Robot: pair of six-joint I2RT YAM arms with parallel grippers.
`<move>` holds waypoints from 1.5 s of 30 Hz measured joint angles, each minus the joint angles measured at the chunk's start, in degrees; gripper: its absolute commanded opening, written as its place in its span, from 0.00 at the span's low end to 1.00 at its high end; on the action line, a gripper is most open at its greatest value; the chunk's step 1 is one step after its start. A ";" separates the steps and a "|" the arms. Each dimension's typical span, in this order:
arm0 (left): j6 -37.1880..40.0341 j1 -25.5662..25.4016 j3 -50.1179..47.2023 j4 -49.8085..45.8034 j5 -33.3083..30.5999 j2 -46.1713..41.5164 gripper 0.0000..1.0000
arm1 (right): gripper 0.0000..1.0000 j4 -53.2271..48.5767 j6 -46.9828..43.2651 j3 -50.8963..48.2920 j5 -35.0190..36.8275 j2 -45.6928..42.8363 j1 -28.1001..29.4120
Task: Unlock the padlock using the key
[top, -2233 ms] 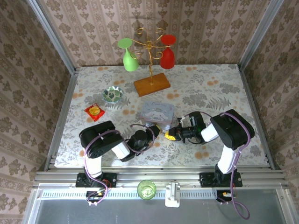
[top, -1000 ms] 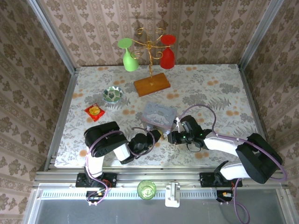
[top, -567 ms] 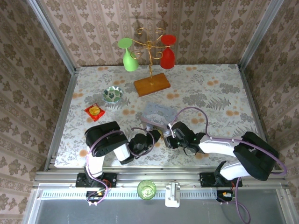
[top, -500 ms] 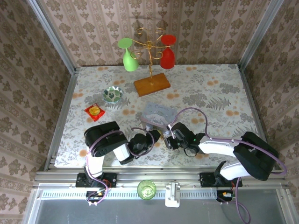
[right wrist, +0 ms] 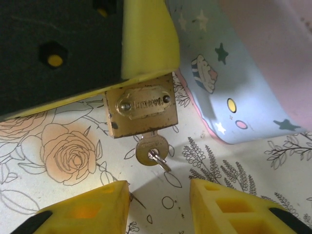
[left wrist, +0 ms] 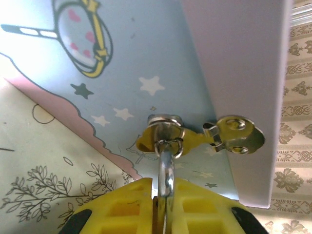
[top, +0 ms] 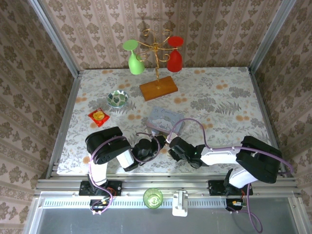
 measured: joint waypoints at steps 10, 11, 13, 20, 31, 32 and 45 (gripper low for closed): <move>-0.63 0.02 0.00 -0.42 1.14 -0.48 0.00 | 0.29 1.92 -4.74 3.87 4.81 5.46 2.12; -0.74 0.07 -0.02 -0.70 1.25 -0.70 0.00 | 0.25 1.97 -4.96 4.55 5.40 6.21 2.16; -0.90 0.50 -0.24 -0.90 1.29 -0.94 0.00 | 0.20 1.99 -5.55 5.18 6.16 6.99 2.16; -1.25 0.76 -1.20 -1.03 1.29 -1.70 0.00 | 0.06 2.14 -6.03 5.38 3.74 6.99 1.16; -1.27 0.74 -1.20 -1.27 3.41 -1.84 0.00 | 0.00 8.11 -2.71 -0.68 -18.71 1.75 -8.09; -1.27 0.74 -1.20 -1.27 3.50 -1.84 0.00 | 0.00 8.37 -2.25 -0.90 -20.70 1.70 -8.96; -2.32 0.72 -1.27 0.00 4.09 -2.23 0.07 | 0.00 15.21 7.37 -4.35 -44.50 1.38 -20.24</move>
